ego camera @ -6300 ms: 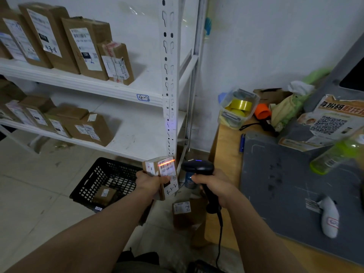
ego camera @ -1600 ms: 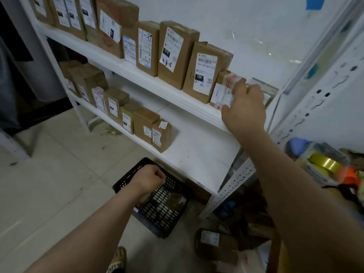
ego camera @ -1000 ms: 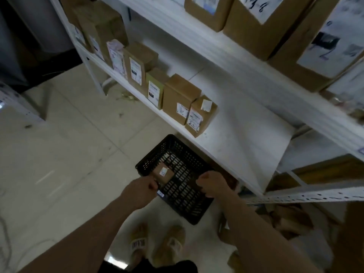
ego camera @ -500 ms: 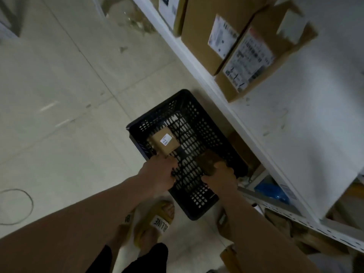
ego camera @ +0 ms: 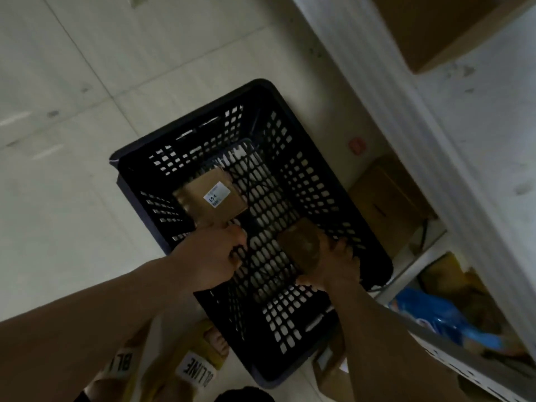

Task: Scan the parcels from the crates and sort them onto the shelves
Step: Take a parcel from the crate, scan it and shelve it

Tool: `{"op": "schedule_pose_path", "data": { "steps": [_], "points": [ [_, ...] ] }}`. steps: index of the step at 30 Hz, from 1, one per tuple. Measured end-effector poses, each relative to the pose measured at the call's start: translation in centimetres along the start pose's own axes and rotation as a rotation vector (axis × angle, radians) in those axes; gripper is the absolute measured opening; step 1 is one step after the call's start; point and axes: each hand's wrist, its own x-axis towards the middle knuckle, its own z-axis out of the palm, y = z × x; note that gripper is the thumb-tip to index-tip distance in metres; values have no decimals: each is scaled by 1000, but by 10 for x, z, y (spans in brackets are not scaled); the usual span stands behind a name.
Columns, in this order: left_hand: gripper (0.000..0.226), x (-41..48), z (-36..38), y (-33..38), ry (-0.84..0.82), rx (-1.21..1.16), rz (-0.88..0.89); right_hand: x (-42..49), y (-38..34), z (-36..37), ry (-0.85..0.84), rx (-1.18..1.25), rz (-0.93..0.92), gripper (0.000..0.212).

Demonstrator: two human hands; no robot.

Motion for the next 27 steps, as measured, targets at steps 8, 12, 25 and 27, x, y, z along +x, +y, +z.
{"op": "schedule_pose_path", "data": {
  "steps": [8, 12, 25, 27],
  "points": [
    [38, -6, -6, 0, 37, -126, -54, 4, -8, 0, -105, 360, 51, 115],
    [45, -45, -30, 24, 28, -154, -97, -51, -15, -26, -245, 1270, 110, 69],
    [126, -252, -223, 151, 169, 108, -19, -351, -12, -182, -340, 1391, -285, 55],
    [120, -284, -248, 167, 150, 159, -25, -397, -6, -210, -284, 1344, -334, 48]
  ]
}}
